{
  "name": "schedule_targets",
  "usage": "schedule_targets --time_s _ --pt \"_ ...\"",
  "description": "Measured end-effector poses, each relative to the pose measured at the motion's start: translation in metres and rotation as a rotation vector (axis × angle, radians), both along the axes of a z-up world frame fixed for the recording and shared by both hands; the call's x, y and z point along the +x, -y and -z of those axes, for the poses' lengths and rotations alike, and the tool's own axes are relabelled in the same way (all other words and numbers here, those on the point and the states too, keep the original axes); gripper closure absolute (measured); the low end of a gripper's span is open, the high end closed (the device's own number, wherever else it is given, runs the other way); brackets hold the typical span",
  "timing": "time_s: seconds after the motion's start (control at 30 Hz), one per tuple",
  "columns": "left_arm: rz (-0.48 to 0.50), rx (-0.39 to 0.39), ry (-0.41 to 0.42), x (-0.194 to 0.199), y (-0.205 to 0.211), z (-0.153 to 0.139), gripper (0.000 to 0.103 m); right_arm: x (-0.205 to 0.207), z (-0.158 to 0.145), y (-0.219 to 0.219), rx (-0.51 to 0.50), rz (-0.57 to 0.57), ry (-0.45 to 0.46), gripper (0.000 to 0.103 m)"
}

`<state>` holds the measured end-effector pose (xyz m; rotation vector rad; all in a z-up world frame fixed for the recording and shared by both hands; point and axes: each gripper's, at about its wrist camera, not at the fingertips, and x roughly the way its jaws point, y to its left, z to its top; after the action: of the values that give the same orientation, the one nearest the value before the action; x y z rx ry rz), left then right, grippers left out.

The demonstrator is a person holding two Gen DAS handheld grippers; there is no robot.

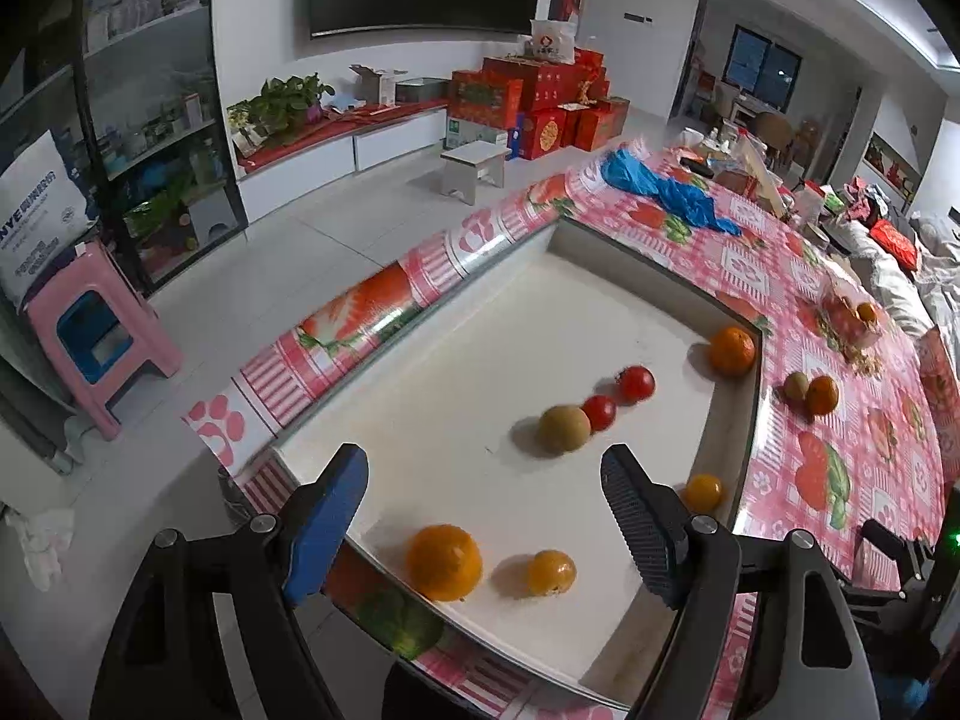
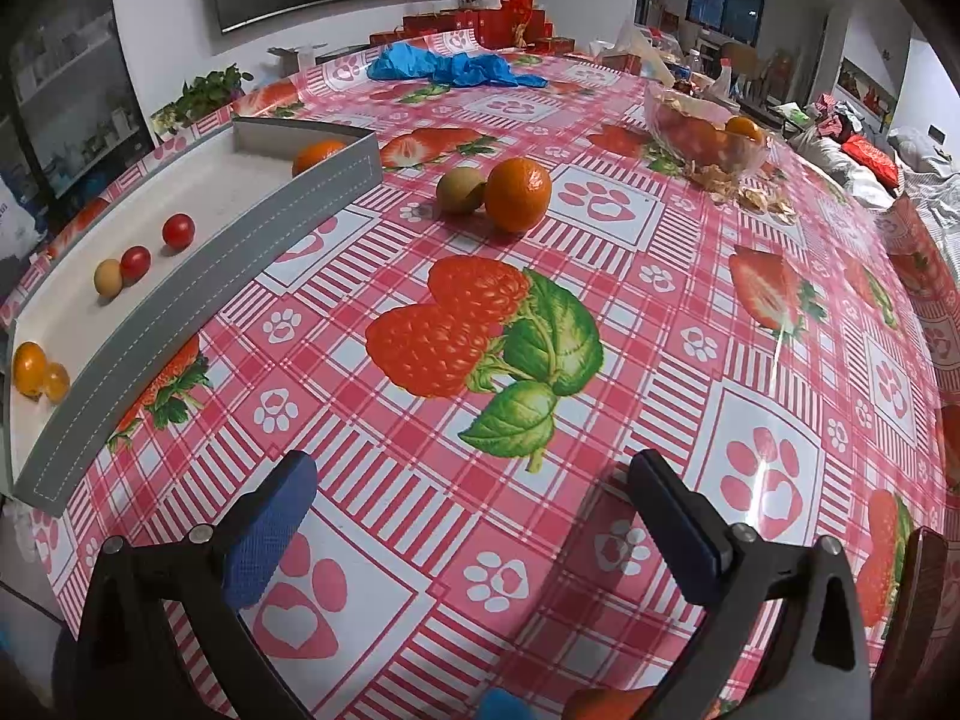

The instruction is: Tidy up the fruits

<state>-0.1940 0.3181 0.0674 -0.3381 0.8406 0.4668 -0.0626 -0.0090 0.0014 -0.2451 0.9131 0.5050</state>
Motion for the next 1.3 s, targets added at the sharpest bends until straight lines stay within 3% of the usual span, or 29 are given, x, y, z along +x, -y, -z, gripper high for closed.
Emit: schedule_targets --time_s 0.7,0.97,1.1,1.3 --pt "0.128 0.033 -0.049 0.011 0.043 0.009 0.022 -0.001 0.0 -0.001 -0.001 0.0 0.003 0.0" --pt "0.203 0.058 -0.032 0.026 0.064 -0.008 0.022 0.0 0.0 0.0 -0.003 -0.002 -0.001 0.0" --pt "0.241 0.067 -0.008 0.034 0.076 -0.021 0.022 0.005 -0.001 -0.002 -0.02 -0.018 -0.044 0.0" --pt "0.294 0.082 0.051 0.051 0.089 -0.052 0.022 0.038 -0.017 0.015 0.105 0.032 -0.153 0.0"
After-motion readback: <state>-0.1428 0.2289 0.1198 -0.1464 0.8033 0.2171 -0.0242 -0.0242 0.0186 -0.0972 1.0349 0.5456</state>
